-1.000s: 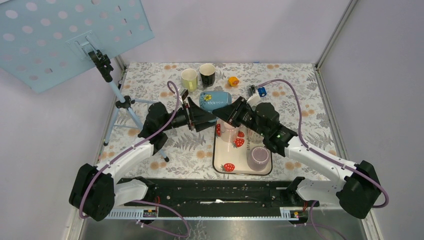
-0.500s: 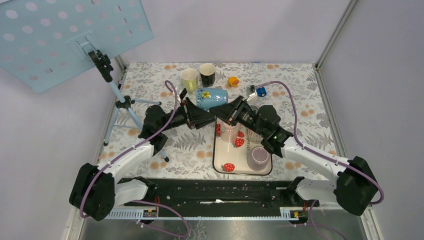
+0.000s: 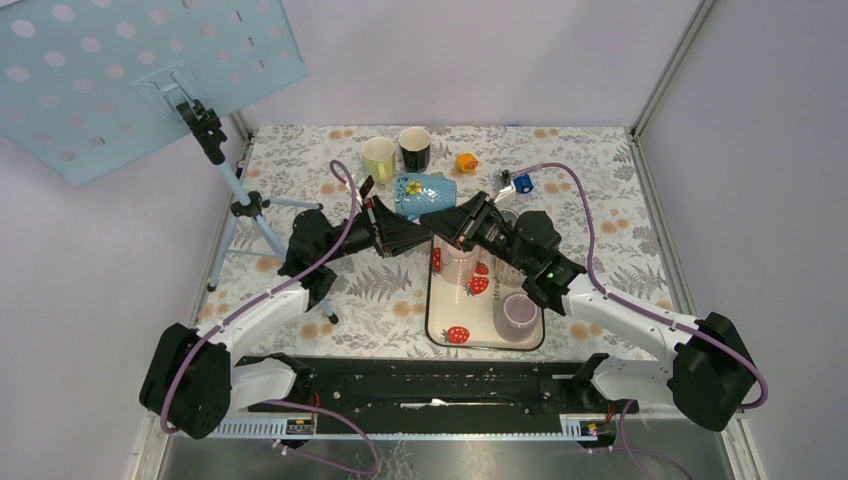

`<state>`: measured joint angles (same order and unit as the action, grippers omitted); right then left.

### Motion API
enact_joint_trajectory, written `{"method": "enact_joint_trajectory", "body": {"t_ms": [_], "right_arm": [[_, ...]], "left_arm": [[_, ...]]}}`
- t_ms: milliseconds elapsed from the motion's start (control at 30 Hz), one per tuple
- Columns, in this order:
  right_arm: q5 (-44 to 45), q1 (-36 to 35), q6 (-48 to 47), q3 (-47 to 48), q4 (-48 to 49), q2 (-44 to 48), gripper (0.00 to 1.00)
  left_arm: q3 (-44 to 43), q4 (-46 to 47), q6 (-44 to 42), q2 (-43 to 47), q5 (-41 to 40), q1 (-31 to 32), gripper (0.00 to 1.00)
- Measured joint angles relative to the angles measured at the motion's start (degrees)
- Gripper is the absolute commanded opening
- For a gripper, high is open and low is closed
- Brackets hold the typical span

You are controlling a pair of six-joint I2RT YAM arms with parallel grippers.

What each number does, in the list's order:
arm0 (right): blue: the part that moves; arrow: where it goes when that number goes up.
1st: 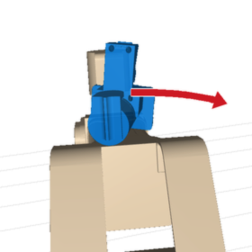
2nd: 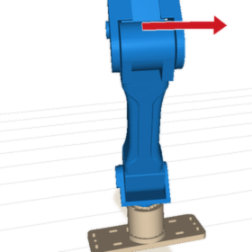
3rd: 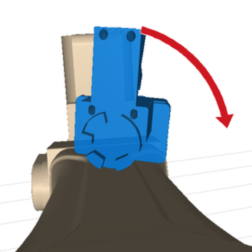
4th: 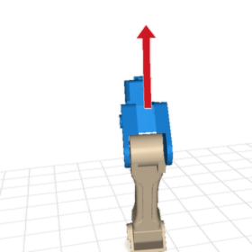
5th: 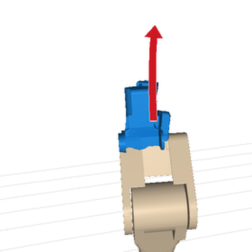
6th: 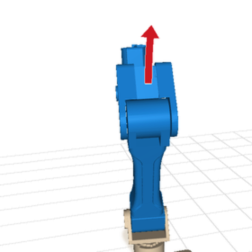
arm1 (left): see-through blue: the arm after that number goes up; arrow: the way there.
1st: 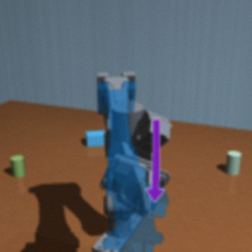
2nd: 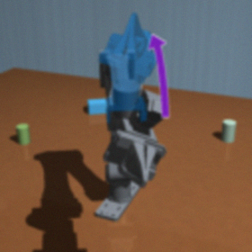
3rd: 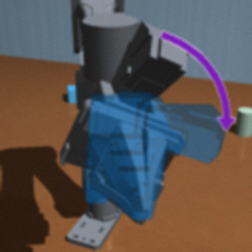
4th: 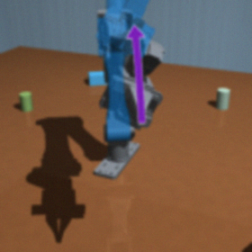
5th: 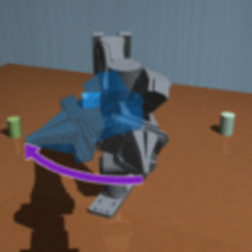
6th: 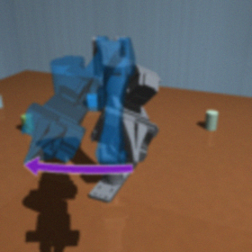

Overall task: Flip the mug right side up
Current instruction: Turn over the cup on the tray.

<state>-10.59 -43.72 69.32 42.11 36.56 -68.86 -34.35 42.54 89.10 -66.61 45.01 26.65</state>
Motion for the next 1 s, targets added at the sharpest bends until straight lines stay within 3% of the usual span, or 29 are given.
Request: {"method": "enact_joint_trajectory", "body": {"t_ms": [300,600,1000], "right_arm": [[0.63,-0.07,-0.92,0.00,-1.36,0.00,0.00],[0.61,-0.07,-1.40,0.00,-1.36,-0.42,0.32],[2.08,-0.07,-5.64,0.02,-5.44,-0.52,0.65]], "left_arm": [[-1.18,-3.82,-4.59,0.04,0.11,0.00,0.00],[-3.19,-10.05,-9.84,1.11,0.26,-0.02,0.00],[-4.11,-15.85,-11.82,1.90,-0.46,-0.02,0.00]]}}
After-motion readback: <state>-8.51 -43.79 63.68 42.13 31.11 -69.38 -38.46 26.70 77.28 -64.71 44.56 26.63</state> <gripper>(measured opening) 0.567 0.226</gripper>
